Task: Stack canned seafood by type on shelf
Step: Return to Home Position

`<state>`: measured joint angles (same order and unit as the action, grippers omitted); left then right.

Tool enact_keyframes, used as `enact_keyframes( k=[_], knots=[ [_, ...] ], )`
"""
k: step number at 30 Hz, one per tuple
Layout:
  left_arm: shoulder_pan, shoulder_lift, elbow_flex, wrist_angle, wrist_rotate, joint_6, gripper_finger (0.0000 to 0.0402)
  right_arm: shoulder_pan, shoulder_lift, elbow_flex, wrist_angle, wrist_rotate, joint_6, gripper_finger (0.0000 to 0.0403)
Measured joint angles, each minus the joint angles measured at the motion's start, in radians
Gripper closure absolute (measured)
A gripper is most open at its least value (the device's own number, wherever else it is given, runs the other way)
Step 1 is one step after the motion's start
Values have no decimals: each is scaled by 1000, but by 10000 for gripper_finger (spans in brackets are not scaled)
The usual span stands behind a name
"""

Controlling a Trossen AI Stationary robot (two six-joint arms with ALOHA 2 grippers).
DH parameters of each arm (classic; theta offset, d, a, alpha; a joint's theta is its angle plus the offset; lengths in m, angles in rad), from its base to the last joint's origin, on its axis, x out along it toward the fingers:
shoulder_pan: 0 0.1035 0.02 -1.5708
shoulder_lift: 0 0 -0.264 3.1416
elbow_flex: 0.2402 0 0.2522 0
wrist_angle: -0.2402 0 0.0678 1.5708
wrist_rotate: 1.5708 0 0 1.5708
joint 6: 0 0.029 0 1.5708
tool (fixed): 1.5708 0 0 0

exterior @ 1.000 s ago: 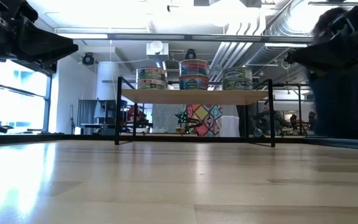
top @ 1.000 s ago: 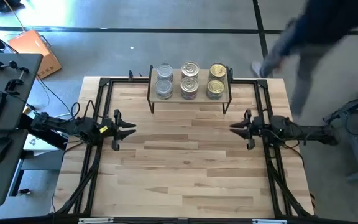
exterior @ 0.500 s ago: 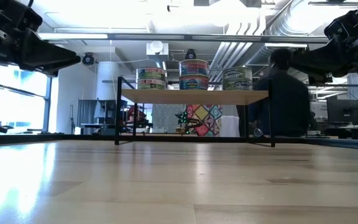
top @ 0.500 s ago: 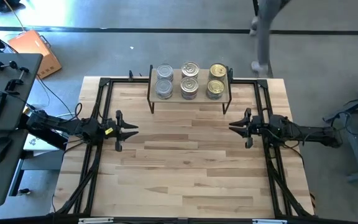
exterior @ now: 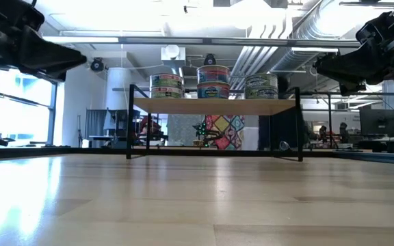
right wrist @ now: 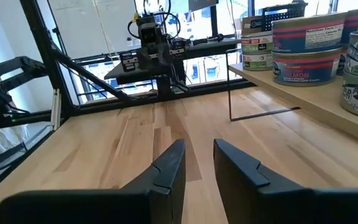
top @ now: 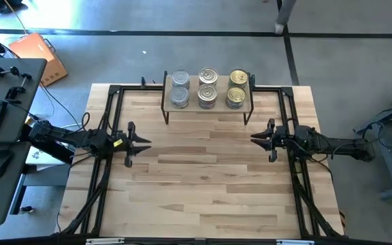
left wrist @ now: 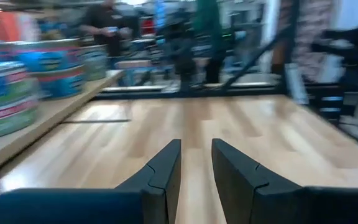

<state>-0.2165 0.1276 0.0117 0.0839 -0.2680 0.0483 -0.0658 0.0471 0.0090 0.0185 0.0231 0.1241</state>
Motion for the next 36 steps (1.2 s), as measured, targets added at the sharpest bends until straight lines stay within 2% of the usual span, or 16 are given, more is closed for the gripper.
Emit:
enact_keyframes(
  k=[3, 6, 11, 13, 20, 36],
  knots=[
    [7, -4, 0, 13, 86, 13, 322, 0, 0, 0, 0, 0, 7, 328],
    [41, -4, 0, 11, 114, 37, 322, 0, 0, 0, 0, 0, 7, 328],
    [156, -4, 0, 30, 301, 22, 322, 0, 0, 0, 0, 0, 7, 328],
    [198, -3, 0, 31, 332, 8, 322, 0, 0, 0, 0, 0, 7, 328],
    [270, -3, 0, 11, 322, 10, 322, 0, 0, 0, 0, 0, 7, 328],
    [271, -3, 0, -12, 306, 8, 322, 0, 0, 0, 0, 0, 7, 328]
  ],
)
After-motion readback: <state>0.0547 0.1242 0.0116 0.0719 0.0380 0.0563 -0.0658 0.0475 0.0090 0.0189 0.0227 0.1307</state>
